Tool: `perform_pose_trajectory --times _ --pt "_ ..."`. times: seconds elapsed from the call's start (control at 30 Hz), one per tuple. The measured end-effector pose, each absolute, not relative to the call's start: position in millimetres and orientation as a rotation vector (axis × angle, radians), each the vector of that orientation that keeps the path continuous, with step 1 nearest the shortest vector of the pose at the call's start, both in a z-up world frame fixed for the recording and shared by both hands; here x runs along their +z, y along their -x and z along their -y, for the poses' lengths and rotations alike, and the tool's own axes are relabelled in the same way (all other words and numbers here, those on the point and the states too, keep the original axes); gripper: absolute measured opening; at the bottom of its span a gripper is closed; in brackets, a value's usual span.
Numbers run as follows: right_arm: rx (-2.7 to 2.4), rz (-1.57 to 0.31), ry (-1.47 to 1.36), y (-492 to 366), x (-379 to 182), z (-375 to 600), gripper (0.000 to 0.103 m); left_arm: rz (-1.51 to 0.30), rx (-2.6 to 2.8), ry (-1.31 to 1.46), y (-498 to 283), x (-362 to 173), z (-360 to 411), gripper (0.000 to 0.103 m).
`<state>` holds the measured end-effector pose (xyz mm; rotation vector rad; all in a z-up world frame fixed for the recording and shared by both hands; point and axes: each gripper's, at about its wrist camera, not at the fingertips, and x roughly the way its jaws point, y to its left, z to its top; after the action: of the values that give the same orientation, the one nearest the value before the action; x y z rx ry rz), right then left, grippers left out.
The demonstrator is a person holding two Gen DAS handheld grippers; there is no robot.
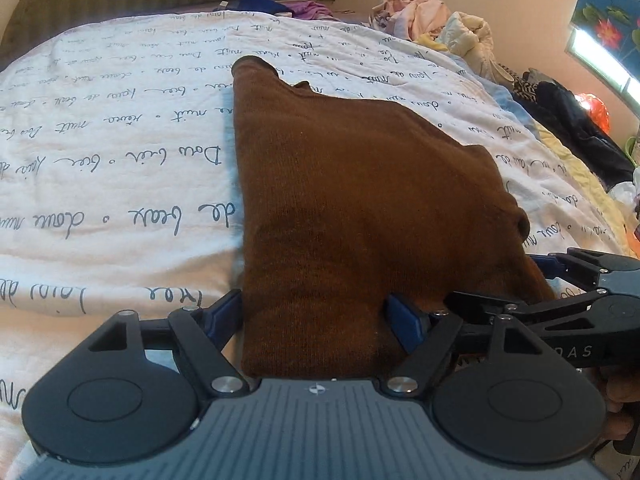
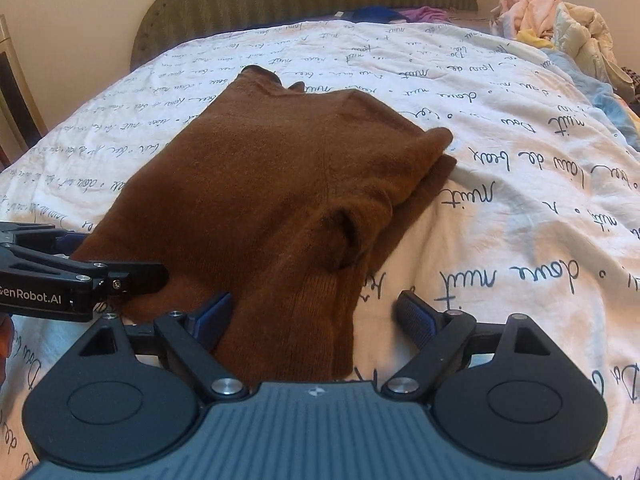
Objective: Fold small clothes
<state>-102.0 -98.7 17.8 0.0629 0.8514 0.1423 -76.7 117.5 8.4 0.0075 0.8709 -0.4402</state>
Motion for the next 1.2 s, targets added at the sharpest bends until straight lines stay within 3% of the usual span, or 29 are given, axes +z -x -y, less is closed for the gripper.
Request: perform_pose_trajectory --times 0.4,0.53,0.67,0.93,1.2 --pt "0.057 -0.772 0.051 102.1 48.5 90.6 0.091 -0.824 -0.467 0.083 85.5 51.2 -129.7 0.084" --pt "0.025 -0.801 0.102 104.5 29.6 90.8 0.091 -0.853 -0.471 0.038 85.7 38.6 -112.2 0.084" --pt "0.018 -0.813 0.077 109.6 22.7 98.4 0.098 -0.893 -0.451 -0.011 82.6 9.8 -109.0 0.087" --pt "0.024 -0.825 0.075 111.9 21.2 103.1 0.101 -0.899 -0.452 0.015 84.6 17.2 -121.3 0.087" --pt "0.024 -0.813 0.074 113.0 28.2 102.4 0.102 -0.768 -0.473 0.101 81.8 57.1 -116.2 0.094"
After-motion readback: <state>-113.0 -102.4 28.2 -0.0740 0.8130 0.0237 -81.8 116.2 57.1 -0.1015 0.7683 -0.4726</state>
